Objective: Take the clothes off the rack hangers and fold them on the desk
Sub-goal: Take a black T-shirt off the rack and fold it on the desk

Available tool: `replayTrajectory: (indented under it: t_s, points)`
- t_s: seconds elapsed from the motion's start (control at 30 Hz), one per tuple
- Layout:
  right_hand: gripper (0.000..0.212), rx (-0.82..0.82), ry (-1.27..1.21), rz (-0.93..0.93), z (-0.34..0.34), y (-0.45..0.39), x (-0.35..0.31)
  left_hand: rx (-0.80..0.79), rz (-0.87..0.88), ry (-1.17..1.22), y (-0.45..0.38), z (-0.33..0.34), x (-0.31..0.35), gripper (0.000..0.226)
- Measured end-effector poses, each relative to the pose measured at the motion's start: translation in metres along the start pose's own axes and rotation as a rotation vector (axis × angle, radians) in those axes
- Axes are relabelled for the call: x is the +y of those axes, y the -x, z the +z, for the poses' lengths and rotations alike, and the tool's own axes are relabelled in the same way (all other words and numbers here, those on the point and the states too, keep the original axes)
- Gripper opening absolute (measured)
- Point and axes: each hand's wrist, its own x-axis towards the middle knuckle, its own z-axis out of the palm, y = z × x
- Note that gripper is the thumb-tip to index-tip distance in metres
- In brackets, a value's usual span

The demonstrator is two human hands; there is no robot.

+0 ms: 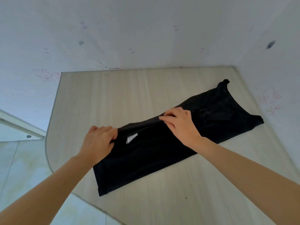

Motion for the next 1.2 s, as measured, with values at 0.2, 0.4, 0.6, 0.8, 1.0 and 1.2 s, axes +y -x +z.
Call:
replayTrajectory:
  t_s: [0.2, 0.4, 0.6, 0.8, 1.0, 1.2]
  points:
    - [0.026, -0.201, -0.006, 0.074, 0.007, 0.04, 0.008, -0.112, -0.164, 0.125, 0.011, 0.0, 0.001, 0.028]
    - [0.025, -0.207, -0.008, 0.06, 0.01, 0.057, -0.006, -0.218, -0.06, 0.165, -0.013, 0.014, 0.015, 0.05]
    - [0.046, -0.315, 0.047, 0.113, 0.013, 0.092, -0.008, -0.163, -0.162, 0.175, 0.008, 0.014, 0.006, 0.016]
    - [0.059, -0.391, 0.128, 0.201, 0.007, 0.134, -0.006, -0.157, -0.315, 0.192, 0.038, 0.006, -0.003, 0.013]
    - [0.071, -0.448, 0.275, 0.273, -0.01, 0.169, -0.004, -0.296, -0.338, 0.207, 0.056, 0.008, 0.001, 0.011]
    - [0.063, -0.171, -0.118, 0.609, -0.013, 0.188, -0.075, -0.428, -0.402, 0.378, 0.046, 0.003, -0.001, 0.007]
